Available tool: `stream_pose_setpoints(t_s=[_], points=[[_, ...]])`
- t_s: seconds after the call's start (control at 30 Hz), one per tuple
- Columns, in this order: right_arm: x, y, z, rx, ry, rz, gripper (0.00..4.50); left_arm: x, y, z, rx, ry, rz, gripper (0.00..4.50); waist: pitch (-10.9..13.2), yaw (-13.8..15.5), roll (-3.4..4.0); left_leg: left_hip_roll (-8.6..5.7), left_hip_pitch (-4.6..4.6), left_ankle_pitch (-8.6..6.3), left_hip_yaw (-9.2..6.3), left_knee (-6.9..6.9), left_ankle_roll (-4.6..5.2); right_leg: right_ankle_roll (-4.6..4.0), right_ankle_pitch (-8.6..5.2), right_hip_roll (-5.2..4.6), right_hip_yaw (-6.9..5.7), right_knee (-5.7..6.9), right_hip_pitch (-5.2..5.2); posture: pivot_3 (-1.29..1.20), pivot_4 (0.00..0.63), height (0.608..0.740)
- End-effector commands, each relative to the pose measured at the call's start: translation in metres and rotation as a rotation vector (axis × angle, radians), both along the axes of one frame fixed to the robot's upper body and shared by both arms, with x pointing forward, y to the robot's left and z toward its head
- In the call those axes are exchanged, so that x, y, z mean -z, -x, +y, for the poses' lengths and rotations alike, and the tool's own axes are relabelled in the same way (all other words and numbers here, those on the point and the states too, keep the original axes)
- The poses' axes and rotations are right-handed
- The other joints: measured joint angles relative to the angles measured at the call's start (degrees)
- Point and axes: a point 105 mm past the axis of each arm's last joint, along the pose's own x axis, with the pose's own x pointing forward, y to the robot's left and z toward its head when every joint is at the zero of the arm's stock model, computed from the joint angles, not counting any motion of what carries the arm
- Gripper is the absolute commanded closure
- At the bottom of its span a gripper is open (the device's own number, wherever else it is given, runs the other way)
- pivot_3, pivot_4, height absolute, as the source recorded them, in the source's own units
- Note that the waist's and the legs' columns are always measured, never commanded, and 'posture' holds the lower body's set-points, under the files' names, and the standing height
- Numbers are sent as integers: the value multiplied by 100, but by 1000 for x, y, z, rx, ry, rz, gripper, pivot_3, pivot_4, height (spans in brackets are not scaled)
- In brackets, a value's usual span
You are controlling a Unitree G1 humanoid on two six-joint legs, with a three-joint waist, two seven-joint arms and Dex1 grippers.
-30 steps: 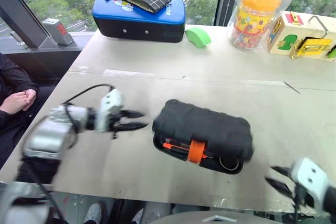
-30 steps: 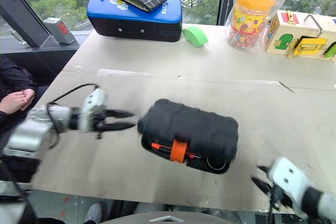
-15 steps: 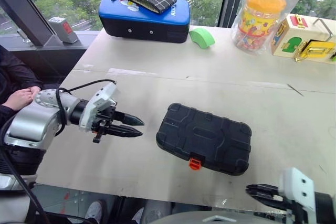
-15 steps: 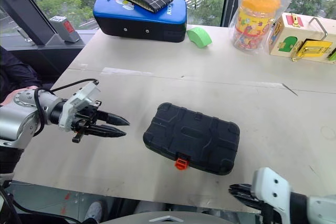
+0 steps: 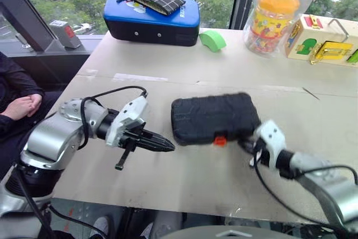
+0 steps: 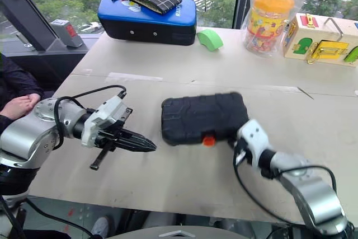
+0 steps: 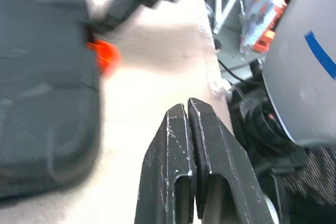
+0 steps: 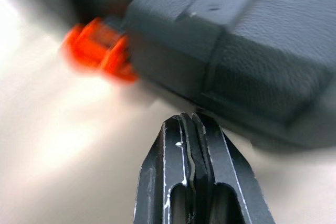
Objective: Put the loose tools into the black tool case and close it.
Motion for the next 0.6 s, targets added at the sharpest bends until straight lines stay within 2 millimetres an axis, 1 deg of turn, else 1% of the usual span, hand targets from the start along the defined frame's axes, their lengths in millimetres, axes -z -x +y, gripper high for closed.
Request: stream_pose_setpoints(t_s=[0.03, 0.07, 0.13, 0.2, 0.27, 0.37, 0.4, 0.47, 0.53, 0.6], points=[[-9, -38, -9, 102, 45, -73, 4500, -7, -12, -11, -50, 36, -75, 4460, 3, -10, -3, 3, -1, -1, -1, 0, 0, -1, 0, 0, 1, 0, 1, 0, 150, 740], [-5, -43, -10, 99, 66, -68, 4500, -6, -19, -13, -79, 35, -98, 4460, 5, -13, 2, 2, -12, 0, -1, -2, 0, -1, 1, 3, 1, 2, -11, 0, 150, 740], [-2, -43, -11, 65, 75, -50, 4500, -4, -30, -18, -120, 43, -141, 4460, 5, -20, 2, 1, -15, 0, 2, -4, 0, 0, 2, 11, 4, 7, -16, 0, 150, 740], [-5, -33, -12, 18, 59, -31, 4500, -2, -46, -24, -186, 47, -188, 4460, 4, -21, 3, 4, -12, -1, 2, -9, 1, 0, 1, 10, 6, 3, -14, 0, 150, 740], [-7, -23, -11, -28, 71, -21, 4500, 0, -54, -27, -207, 49, -208, 4460, 4, -11, 5, 2, -17, -1, 0, -8, 1, 1, 1, 11, 3, 4, -15, 0, 150, 740], [-13, -9, -5, -63, 23, 3, 4500, 5, -69, -31, -256, 39, -219, 4460, 3, -10, 3, 2, -18, -1, 0, -9, 2, 1, 1, 8, 4, 0, -14, 0, 150, 740], [-13, -2, 1, -85, 18, 9, 4500, 11, -74, -31, -261, 18, -225, 4460, 3, -14, 3, 2, -19, -1, -2, -9, 2, 1, 1, 6, 2, 0, -14, 0, 150, 740], [-9, 11, 17, -138, 13, 44, 4500, 25, -84, -28, -280, -41, -231, 4460, 2, -8, 3, 2, -17, -1, -2, -10, 2, 1, 1, 7, 3, 1, -14, 0, 150, 740], [-1, 13, 25, -130, 13, 67, 4500, 37, -92, -24, -284, -85, -237, 4460, 1, -27, 1, 3, -15, -1, -5, -11, 2, 1, 1, 10, 3, 1, -14, 0, 150, 740], [8, 11, 31, -116, 25, 78, 4500, 48, -96, -21, -262, -133, -241, 4460, -4, -17, 5, 3, -13, -1, -5, -11, 2, 1, 1, 9, 1, 1, -13, 0, 150, 740]])
